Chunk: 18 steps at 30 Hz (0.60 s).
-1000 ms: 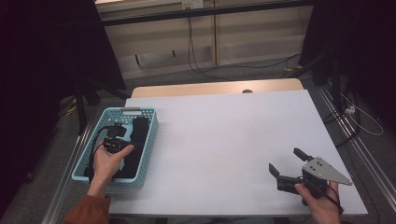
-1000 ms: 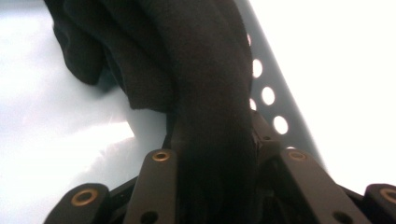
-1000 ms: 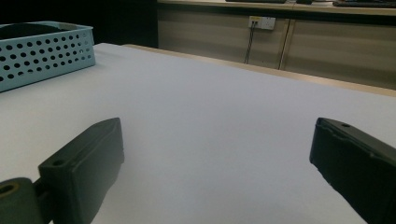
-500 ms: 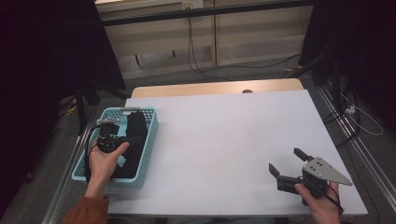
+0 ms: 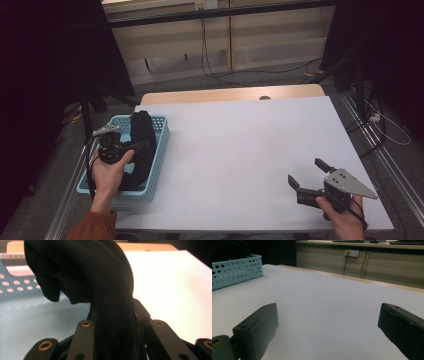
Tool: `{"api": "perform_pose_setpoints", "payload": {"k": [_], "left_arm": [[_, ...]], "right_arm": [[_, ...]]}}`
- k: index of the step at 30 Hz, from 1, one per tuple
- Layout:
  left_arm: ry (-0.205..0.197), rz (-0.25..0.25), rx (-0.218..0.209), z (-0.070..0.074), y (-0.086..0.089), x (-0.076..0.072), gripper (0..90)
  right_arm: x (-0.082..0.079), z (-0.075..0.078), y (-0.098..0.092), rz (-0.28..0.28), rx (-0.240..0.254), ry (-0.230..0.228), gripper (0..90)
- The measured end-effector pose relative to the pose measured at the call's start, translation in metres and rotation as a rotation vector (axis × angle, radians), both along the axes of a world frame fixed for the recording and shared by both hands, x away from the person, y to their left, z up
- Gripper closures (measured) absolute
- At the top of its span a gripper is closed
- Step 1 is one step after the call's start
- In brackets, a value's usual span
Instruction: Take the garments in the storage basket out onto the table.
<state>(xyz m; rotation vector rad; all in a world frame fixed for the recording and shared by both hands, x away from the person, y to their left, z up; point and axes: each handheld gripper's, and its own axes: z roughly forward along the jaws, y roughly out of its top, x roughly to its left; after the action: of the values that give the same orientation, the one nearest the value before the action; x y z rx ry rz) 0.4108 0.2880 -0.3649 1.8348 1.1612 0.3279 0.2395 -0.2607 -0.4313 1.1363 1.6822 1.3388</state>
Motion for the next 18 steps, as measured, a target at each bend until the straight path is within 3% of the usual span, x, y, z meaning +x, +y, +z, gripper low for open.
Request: {"api": "perform_pose_setpoints", "payload": {"k": [18], "left_arm": [[-0.127,0.041,-0.043,0.010,0.001,-0.009,69.8]], "right_arm": [[0.000,0.000,0.000,-0.003,0.004,-0.003,2.0]]}}
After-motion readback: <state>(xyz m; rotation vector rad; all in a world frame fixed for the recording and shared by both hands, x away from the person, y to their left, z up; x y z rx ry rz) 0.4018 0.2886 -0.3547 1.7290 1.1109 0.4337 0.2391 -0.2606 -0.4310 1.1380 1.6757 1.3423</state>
